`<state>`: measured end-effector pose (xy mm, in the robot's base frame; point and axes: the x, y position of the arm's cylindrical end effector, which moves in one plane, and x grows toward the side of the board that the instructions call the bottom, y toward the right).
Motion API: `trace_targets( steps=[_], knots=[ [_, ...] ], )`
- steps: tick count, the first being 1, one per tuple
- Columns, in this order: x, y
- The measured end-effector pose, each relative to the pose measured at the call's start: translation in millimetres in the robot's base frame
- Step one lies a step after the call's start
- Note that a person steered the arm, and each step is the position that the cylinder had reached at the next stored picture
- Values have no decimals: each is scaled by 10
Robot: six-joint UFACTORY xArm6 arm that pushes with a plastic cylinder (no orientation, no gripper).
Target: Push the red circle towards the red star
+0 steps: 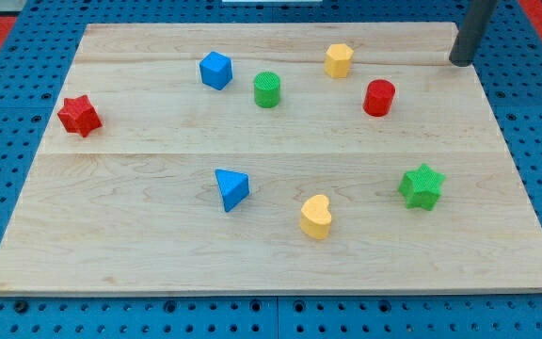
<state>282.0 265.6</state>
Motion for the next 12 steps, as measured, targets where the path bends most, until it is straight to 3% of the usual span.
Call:
trace_targets(
  steps=[4, 8, 10, 12],
  knots=[
    [682, -998],
    [679, -2252],
    [1009, -2682],
    [1022, -3691]
  ],
)
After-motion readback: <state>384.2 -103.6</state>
